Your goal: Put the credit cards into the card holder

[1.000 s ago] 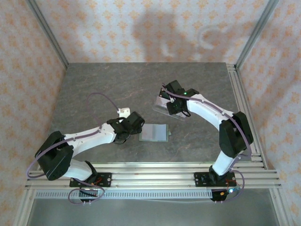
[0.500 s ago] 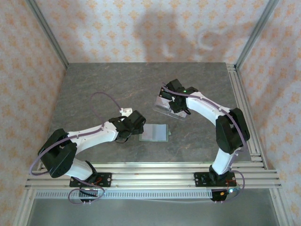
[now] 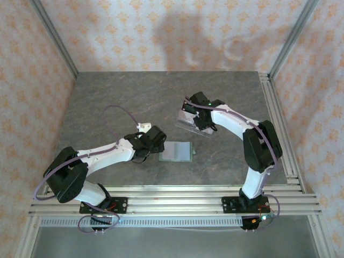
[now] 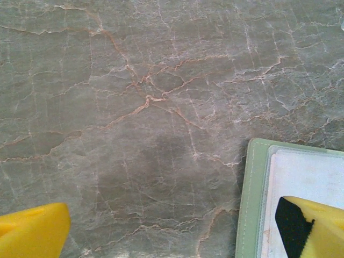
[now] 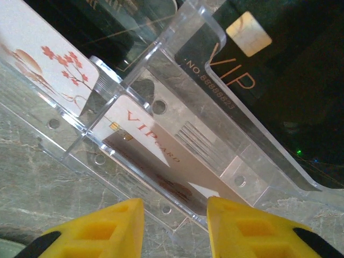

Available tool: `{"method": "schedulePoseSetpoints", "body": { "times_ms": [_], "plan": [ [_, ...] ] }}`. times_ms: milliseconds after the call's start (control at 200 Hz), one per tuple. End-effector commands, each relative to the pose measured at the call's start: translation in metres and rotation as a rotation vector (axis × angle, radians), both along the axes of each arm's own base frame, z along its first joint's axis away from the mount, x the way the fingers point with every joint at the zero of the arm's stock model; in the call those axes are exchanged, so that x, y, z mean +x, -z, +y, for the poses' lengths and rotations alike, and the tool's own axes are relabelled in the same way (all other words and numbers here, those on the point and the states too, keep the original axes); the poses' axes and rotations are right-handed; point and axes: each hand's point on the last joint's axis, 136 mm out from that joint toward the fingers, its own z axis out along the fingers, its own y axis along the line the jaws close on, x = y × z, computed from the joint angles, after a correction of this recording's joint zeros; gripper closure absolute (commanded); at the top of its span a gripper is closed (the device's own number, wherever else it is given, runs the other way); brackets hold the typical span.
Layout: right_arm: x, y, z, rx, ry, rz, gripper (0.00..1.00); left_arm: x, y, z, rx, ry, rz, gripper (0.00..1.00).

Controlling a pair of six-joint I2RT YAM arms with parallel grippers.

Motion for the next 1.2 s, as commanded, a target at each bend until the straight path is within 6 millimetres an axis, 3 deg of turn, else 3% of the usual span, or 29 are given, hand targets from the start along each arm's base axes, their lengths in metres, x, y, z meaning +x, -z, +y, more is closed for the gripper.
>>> {"method": "schedulePoseSetpoints", "body": {
  "times_ms": [0, 250, 731, 1196],
  "plan": [
    [0.003, 0.004, -0.012, -0.063, 0.010, -0.006, 0.65, 0.006, -0.001, 0.001, 0.006, -0.005, -0.009, 0.00],
    [0.000, 0.017, -0.013, -0.085, 0.000, 0.037, 0.66, 0.007, 0.001, 0.000, 0.005, -0.005, -0.007, 0.00],
    [-0.014, 0.018, -0.003, -0.007, -0.022, 0.087, 0.77, 0.008, 0.001, 0.000, 0.006, -0.007, -0.010, 0.00],
    [-0.010, 0.029, -0.001, -0.039, -0.047, 0.118, 0.83, 0.010, -0.002, -0.003, -0.001, -0.004, -0.015, 0.00]
  ]
}}
